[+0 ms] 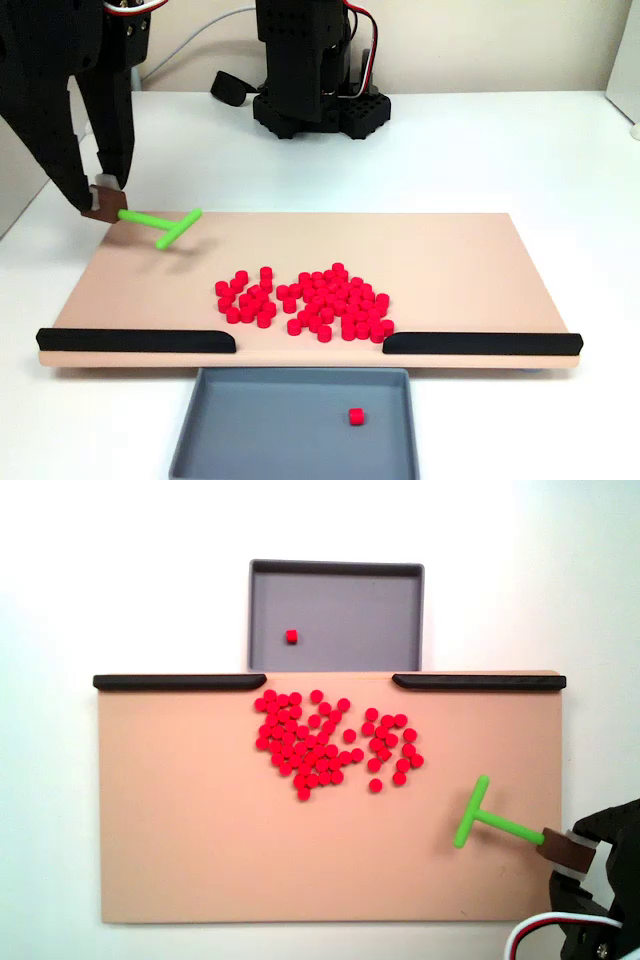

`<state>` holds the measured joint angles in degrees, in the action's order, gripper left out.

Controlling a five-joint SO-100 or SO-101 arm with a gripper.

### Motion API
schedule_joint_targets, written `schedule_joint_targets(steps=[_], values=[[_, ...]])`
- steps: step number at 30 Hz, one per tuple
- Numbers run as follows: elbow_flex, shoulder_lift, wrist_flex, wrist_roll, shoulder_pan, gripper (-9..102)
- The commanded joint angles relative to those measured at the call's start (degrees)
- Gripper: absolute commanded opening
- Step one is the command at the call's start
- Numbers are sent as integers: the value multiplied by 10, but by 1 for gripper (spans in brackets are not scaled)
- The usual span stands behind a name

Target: Gather the right side granules

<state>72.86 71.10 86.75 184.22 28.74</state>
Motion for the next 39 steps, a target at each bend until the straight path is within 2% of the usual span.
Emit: schedule_joint_targets(steps=[1, 11, 39], values=[[-14, -1, -8, 128, -4, 0], [-13, -25, -47, 149, -13, 0], [-17, -54, -64, 171, -33, 0]])
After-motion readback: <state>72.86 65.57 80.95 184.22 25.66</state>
